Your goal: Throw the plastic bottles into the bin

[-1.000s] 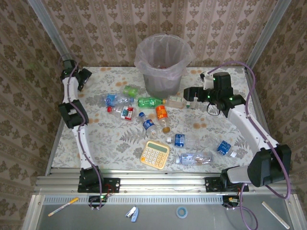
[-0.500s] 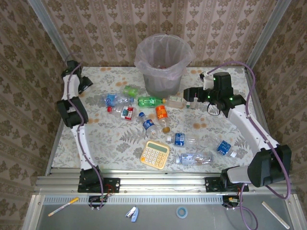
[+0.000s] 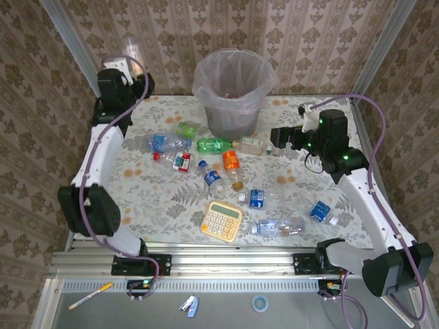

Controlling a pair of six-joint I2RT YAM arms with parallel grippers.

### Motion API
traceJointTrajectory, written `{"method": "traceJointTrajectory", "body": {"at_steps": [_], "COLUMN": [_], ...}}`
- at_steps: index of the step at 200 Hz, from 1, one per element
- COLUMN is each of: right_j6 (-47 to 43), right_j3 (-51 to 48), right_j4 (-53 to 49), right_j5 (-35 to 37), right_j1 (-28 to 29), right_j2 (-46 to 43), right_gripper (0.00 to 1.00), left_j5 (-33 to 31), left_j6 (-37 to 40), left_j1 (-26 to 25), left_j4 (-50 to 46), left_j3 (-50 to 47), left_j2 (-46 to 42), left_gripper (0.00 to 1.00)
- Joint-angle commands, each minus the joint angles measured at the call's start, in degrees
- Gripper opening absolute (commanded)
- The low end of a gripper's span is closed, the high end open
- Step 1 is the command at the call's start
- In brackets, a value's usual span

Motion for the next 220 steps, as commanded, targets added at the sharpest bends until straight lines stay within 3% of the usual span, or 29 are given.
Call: {"method": "traceJointTrajectory", "body": {"at_steps": [1,18,37,51,69,87,103,107,120,159,193,220], "right_j6": [0.57,0.64,0.18,-0.38,-0.82,-0.99,-1.12,-1.08,-1.31,-1.20,4.45,9.21], "right_j3": [-1.50,-2.41,-3.35,-3.42,-3.34,-3.33,-3.07,-2.93,-2.33,-3.37,-4.12,-3.38], "right_j4": [-1.40,-1.29,-1.43,-2.75,-4.29,-5.31,-6.01,-6.18,-7.04,-6.96,-9.72,-15.33], "right_j5": [3.17,3.62,4.69,5.28,5.55,5.37,4.77,4.59,4.38,4.78,7.67,11.67], "right_j1": [-0.29,-0.29,-0.42,-0.46,-0.77,-1.04,-1.33,-1.34,-1.52,-2.03,-3.51,-5.60], "right_j2": [-2.99,-4.83,-6.24,-6.78,-7.25,-7.82,-8.19,-8.20,-8.69,-10.37,-6.88,-0.67], "right_gripper": [1.00,1.00,1.00,1.00,1.00,1.00,1.00,1.00,1.00,1.00,1.00,1.00], "left_j5": [9.72,12.23,13.46,14.58,16.02,17.48,18.65,18.11,17.25,12.52,7.68,7.29], "left_j6": [-3.63,-6.74,-7.96,-7.75,-6.83,-5.58,-5.03,-4.62,-3.83,-0.92,1.00,2.24], "left_j1": [-2.82,-5.37,-8.16,-10.18,-13.25,-15.91,-17.72,-18.05,-18.51,-18.37,-18.05,-17.75], "left_j4": [21.74,29.52,28.74,23.06,15.46,1.02,-10.32,-13.17,-18.55,-17.33,-10.05,-4.92], "left_j3": [-3.13,-1.98,4.14,11.78,21.25,36.65,50.72,53.74,59.54,49.77,31.08,17.82], "left_j2": [-0.18,2.20,7.61,12.30,19.64,29.65,38.99,40.70,43.41,30.04,11.13,-2.33], "left_gripper": [0.51,0.52,0.52,0.53,0.64,0.65,0.86,0.98,1.00,1.00,1.00,1.00]}}
